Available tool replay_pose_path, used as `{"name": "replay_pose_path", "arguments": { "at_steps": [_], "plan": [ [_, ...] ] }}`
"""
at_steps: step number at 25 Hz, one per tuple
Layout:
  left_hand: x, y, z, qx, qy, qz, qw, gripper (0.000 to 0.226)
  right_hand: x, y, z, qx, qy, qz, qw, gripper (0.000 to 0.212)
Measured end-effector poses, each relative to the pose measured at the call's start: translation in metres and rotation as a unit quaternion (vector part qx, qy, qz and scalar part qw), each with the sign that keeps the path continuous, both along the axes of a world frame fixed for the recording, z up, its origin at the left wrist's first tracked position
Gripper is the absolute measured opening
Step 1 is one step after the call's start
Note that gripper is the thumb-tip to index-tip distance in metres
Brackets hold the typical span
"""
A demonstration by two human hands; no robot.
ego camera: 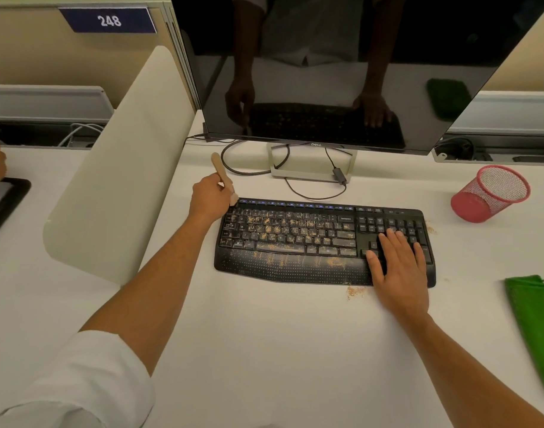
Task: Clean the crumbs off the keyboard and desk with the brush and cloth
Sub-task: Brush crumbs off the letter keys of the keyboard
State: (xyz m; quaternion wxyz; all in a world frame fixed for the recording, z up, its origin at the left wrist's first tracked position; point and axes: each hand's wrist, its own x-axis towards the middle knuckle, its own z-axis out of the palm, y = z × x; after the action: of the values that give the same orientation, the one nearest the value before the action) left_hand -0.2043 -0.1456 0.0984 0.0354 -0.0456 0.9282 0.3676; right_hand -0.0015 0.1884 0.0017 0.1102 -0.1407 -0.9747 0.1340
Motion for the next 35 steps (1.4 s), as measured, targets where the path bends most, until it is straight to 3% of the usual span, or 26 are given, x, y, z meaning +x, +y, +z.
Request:
{"name": "replay_pose_path", "arguments": {
  "at_steps": [6,8,15,19,23,29,35],
  "plan": [
    [-0.001,-0.006,0.015,-0.128,-0.095,-0.071,0.985,0.021,0.000,0.000,0.001,-0.001,-0.002,0.000,1.000,0.065],
    [-0.003,-0.008,0.018,-0.121,-0.139,-0.072,0.980,0.023,0.000,0.000,0.001,0.000,0.000,0.001,1.000,0.065],
    [0.006,0.003,0.013,-0.019,0.023,-0.030,0.999,0.023,0.000,0.000,0.001,0.001,0.006,0.002,1.000,0.063],
    [0.015,0.006,0.005,-0.079,0.002,-0.072,0.994,0.022,0.001,0.000,0.000,0.003,0.009,0.002,1.000,0.063],
    [0.002,0.004,0.017,-0.181,-0.107,-0.135,0.968,0.014,0.000,0.000,0.000,0.003,0.008,0.001,1.000,0.064],
    [0.007,0.006,0.009,-0.108,0.007,-0.076,0.991,0.018,0.000,0.000,0.001,0.002,0.004,0.000,1.000,0.065],
    [-0.003,0.005,0.022,-0.202,-0.135,-0.151,0.958,0.012,0.000,0.000,0.002,0.002,0.001,0.002,1.000,0.064]
  ]
}}
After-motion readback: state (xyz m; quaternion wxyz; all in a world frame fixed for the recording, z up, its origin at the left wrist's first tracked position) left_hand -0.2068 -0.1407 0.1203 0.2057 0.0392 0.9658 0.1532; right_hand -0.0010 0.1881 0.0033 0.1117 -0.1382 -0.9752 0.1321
